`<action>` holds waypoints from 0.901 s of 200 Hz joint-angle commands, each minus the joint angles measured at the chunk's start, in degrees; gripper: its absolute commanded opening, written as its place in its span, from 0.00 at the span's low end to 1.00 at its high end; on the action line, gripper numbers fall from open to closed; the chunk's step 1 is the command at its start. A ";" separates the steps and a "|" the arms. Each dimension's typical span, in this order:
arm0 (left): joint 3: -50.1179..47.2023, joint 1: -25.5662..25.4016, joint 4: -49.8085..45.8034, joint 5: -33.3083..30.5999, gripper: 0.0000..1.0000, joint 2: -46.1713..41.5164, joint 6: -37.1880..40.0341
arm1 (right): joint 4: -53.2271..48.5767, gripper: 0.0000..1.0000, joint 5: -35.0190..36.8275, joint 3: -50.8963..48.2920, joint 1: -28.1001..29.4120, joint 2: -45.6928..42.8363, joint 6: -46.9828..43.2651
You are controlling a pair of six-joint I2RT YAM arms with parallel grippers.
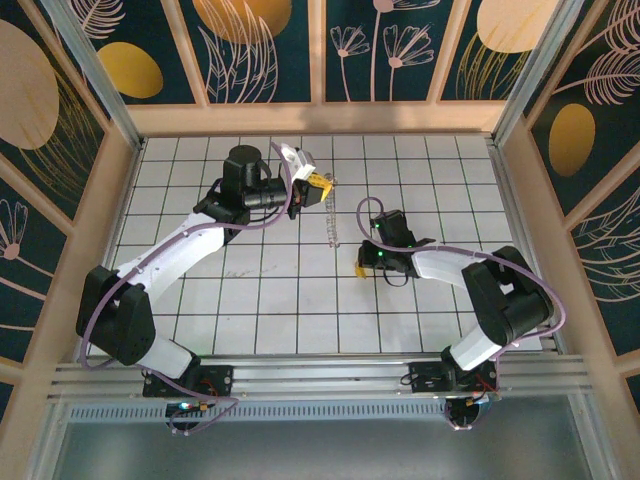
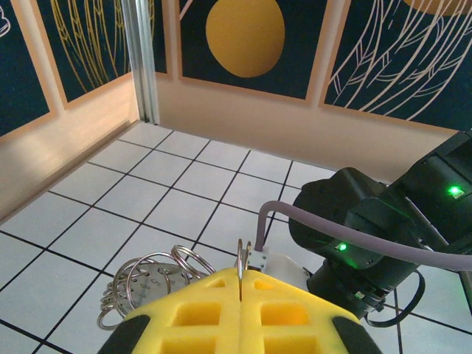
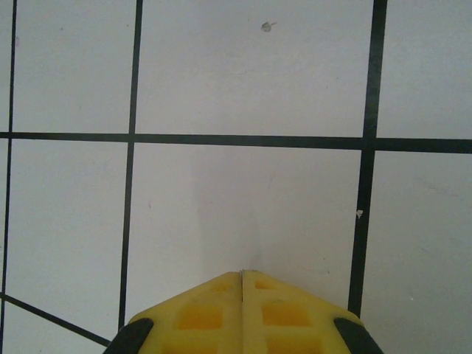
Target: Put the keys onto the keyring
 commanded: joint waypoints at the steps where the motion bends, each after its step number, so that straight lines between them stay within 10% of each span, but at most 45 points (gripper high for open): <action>1: -0.36 -0.27 2.78 0.63 0.00 -1.55 -0.49 | -0.24 0.00 -0.90 0.27 0.06 -0.81 -1.02; 180: -0.53 -0.31 3.12 0.61 0.00 -1.58 -0.37 | 0.22 0.16 -0.55 -0.52 0.17 1.43 -1.04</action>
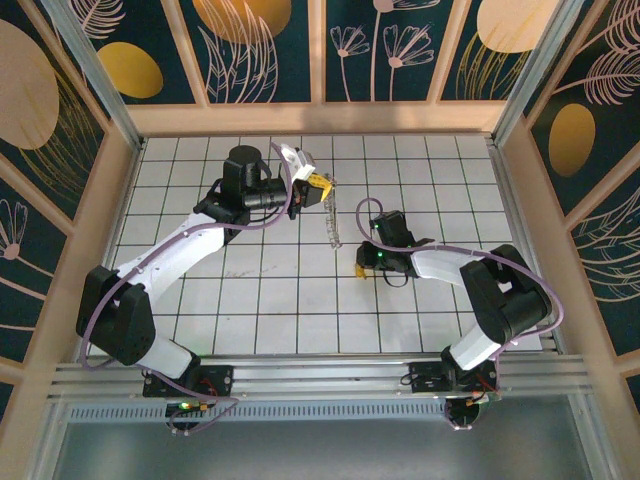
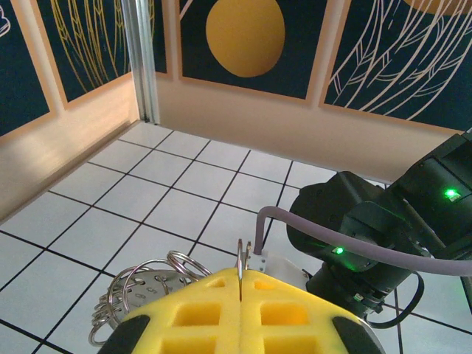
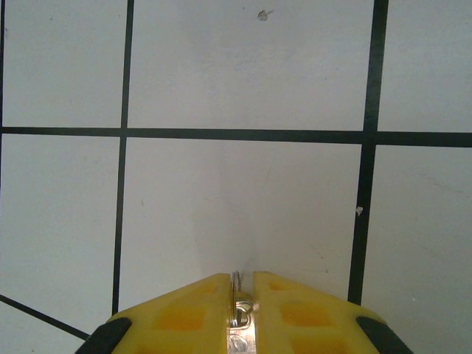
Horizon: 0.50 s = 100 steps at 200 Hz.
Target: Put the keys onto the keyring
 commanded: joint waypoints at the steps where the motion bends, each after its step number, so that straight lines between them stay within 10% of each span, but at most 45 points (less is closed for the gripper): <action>1: -0.38 -0.34 2.97 0.58 0.00 -1.61 -0.38 | 0.20 0.16 -0.53 -0.50 0.16 0.67 -0.84; 100: -0.47 -0.26 3.01 0.54 0.00 -1.67 -0.41 | 0.12 0.21 -0.75 -0.63 0.58 0.72 -1.19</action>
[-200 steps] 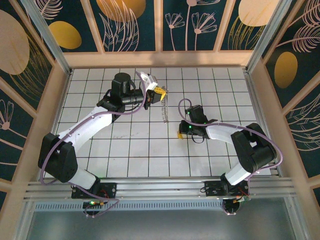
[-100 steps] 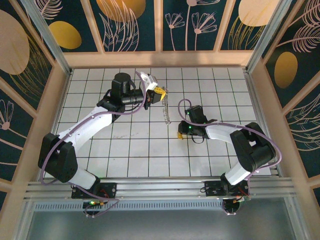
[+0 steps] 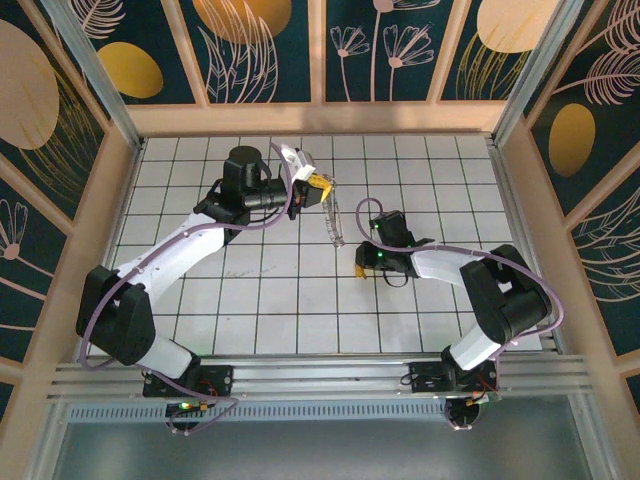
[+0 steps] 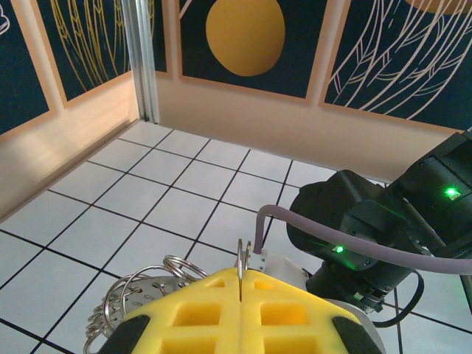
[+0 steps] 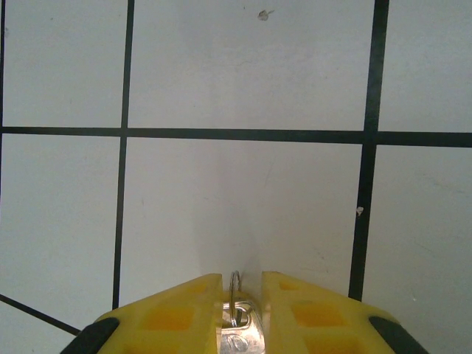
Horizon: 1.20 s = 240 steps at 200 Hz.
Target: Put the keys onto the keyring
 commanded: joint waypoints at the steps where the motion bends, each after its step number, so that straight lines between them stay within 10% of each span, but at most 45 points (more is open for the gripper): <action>1: -0.32 -0.24 2.98 0.54 0.00 -1.70 -0.40 | 0.11 0.21 -0.70 -0.61 0.58 0.74 -1.13; 240: -0.14 -0.32 2.11 0.63 0.00 -1.61 0.19 | 0.17 0.00 -2.74 1.01 -1.69 -11.56 -2.88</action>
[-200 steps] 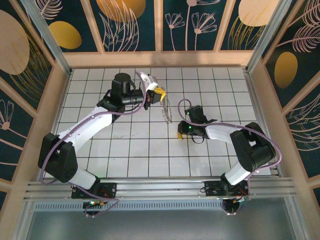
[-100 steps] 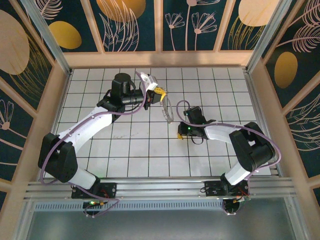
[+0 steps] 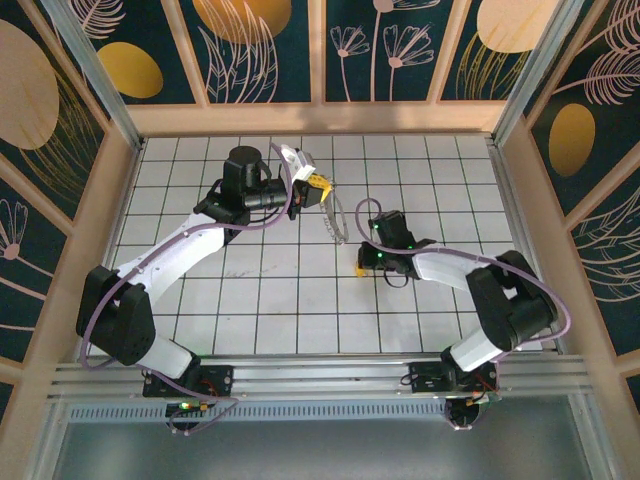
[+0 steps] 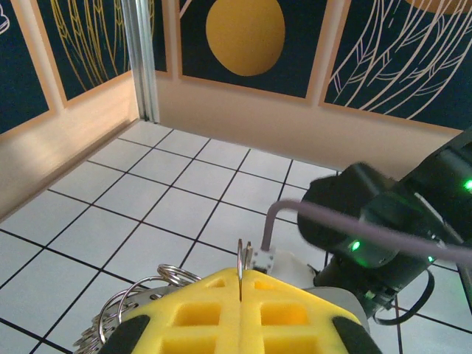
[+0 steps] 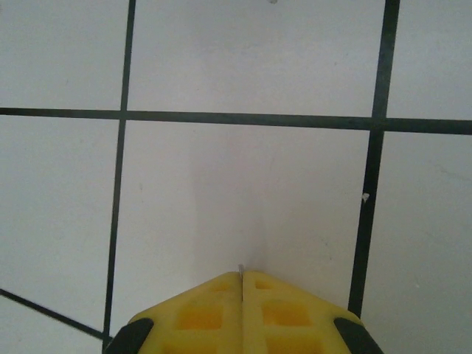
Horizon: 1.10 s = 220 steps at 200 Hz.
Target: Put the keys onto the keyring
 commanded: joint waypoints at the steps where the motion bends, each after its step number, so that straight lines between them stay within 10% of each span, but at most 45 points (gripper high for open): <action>1: -0.10 -0.28 2.10 0.55 0.00 -1.58 0.16 | 2.21 0.00 -3.93 0.91 -2.35 -7.14 -1.42; 122: 3.85 -0.32 -0.29 1.81 0.00 0.39 1.19 | 27.16 0.00 -40.16 -1.95 -17.66 -23.62 -2.68; 220: 7.67 -2.31 -4.28 1.93 0.00 2.04 3.79 | 35.28 0.00 -42.43 -0.45 -18.26 -24.77 1.45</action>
